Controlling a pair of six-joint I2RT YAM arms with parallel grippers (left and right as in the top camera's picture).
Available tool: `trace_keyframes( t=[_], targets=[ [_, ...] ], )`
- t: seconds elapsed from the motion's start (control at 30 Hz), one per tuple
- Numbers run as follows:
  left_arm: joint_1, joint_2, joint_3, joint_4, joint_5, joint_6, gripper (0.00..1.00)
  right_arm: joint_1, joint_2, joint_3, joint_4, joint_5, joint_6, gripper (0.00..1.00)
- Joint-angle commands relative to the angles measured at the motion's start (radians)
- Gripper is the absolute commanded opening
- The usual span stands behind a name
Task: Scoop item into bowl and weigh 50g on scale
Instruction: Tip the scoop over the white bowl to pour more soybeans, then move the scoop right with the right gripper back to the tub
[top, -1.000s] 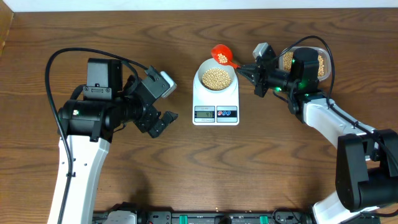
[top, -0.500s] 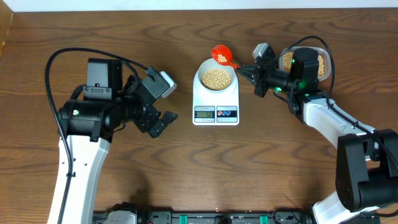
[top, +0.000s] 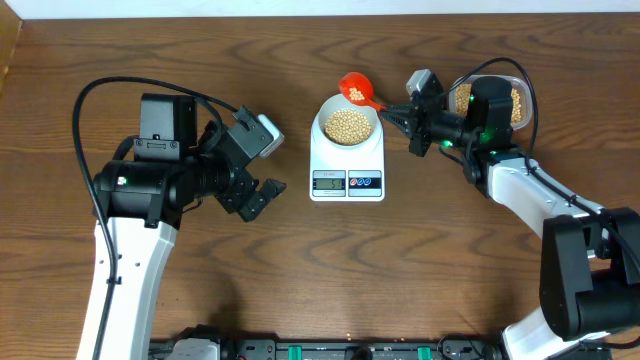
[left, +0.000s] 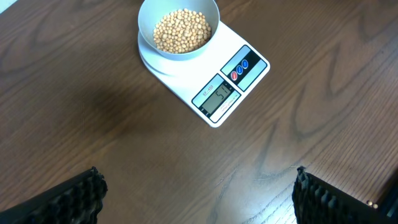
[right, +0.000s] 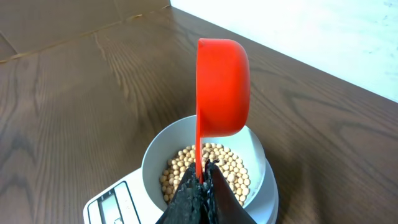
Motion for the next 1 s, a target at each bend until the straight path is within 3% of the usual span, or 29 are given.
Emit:
trace_keyframes(
  t=[0.0,0.27,0.63,0.97],
  targets=[
    [0.004,-0.007,0.017,-0.003,0.016,0.009,0.98,0.01,-0.002,0.005,0.005,-0.018,0.071,0.01],
    [0.004,-0.007,0.017,-0.003,0.016,0.009,0.98,0.01,-0.002,0.005,0.005,-0.019,0.224,0.01],
    [0.004,-0.007,0.017,-0.003,0.016,0.009,0.98,-0.002,-0.002,0.005,0.031,-0.037,0.313,0.01],
    [0.004,-0.007,0.017,-0.003,0.016,0.009,0.98,-0.072,-0.002,0.005,0.095,-0.066,0.56,0.01]
  ],
)
